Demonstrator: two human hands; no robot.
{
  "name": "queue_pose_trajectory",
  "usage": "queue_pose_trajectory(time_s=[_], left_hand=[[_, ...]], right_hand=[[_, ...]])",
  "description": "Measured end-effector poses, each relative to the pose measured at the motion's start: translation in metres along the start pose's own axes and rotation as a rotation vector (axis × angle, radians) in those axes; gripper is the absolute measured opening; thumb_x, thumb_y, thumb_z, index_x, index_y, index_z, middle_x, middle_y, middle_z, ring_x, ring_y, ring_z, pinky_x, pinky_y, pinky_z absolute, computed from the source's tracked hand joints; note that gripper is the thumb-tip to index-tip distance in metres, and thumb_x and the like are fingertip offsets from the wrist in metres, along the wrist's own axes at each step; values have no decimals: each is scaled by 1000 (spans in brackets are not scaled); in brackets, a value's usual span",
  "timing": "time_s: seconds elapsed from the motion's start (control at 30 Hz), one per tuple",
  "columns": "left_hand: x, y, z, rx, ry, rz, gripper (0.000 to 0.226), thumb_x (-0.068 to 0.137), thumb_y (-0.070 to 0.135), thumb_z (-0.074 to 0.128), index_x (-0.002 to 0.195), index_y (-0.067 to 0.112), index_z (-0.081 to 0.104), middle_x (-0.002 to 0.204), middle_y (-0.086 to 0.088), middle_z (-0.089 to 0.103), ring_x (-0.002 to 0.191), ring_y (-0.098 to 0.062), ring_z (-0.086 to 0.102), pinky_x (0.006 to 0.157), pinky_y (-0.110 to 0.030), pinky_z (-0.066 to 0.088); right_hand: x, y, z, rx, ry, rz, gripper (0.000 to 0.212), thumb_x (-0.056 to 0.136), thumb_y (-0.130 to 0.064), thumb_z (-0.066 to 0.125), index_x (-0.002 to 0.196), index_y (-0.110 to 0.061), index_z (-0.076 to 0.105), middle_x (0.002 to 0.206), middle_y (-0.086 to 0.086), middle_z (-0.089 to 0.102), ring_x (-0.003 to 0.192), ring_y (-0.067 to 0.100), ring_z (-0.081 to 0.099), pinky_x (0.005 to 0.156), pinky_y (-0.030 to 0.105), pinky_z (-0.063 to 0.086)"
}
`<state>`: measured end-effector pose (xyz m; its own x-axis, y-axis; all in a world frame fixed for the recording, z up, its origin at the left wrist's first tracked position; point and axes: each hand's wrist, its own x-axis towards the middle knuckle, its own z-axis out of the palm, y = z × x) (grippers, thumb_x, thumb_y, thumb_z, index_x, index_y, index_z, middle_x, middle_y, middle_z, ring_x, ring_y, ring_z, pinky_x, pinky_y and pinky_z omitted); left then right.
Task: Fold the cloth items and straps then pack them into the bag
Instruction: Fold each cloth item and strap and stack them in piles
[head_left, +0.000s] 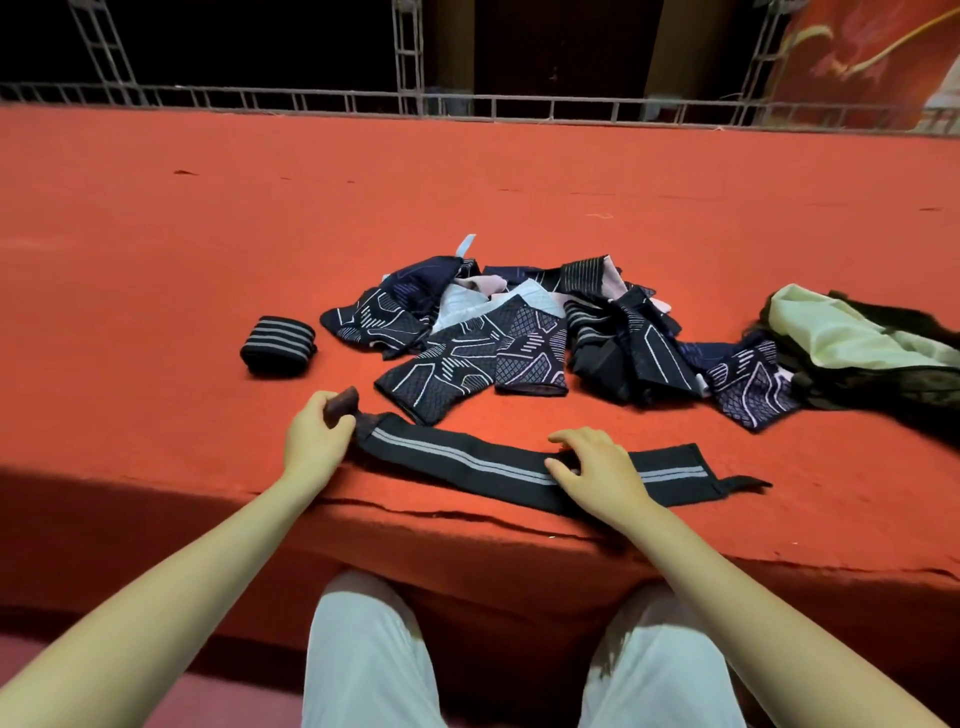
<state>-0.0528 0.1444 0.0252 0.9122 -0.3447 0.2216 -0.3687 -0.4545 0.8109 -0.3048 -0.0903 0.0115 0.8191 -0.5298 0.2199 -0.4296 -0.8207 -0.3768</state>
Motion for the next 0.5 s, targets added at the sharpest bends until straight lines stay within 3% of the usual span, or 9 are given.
queue_pose_trajectory(time_s=[0.27, 0.4, 0.5], left_hand=[[-9, -12, -7, 268, -6, -43, 19, 82, 14, 55, 101, 17, 56, 93, -8, 65, 88, -33, 58, 65, -34, 38], [-9, -19, -6, 233, -11, -94, 22, 82, 14, 56, 104, 12, 57, 97, -14, 65, 92, -35, 58, 71, -37, 41], [-10, -18, -7, 233, 20, -99, 21, 83, 14, 56, 104, 12, 56, 99, -15, 65, 94, -37, 58, 73, -39, 43]], right_hand=[[-14, 11, 7, -52, 39, 94, 56, 89, -49, 55, 136, -20, 48, 133, 1, 52, 127, 22, 42, 105, 38, 32], [-12, 11, 11, -184, -62, 236, 60, 94, -58, 37, 145, -26, 36, 151, 5, 31, 142, 21, 21, 117, 44, 10], [-9, 9, 11, -189, -85, 286, 54, 97, -54, 31, 146, -30, 35, 154, 6, 26, 144, 21, 16, 117, 44, 7]])
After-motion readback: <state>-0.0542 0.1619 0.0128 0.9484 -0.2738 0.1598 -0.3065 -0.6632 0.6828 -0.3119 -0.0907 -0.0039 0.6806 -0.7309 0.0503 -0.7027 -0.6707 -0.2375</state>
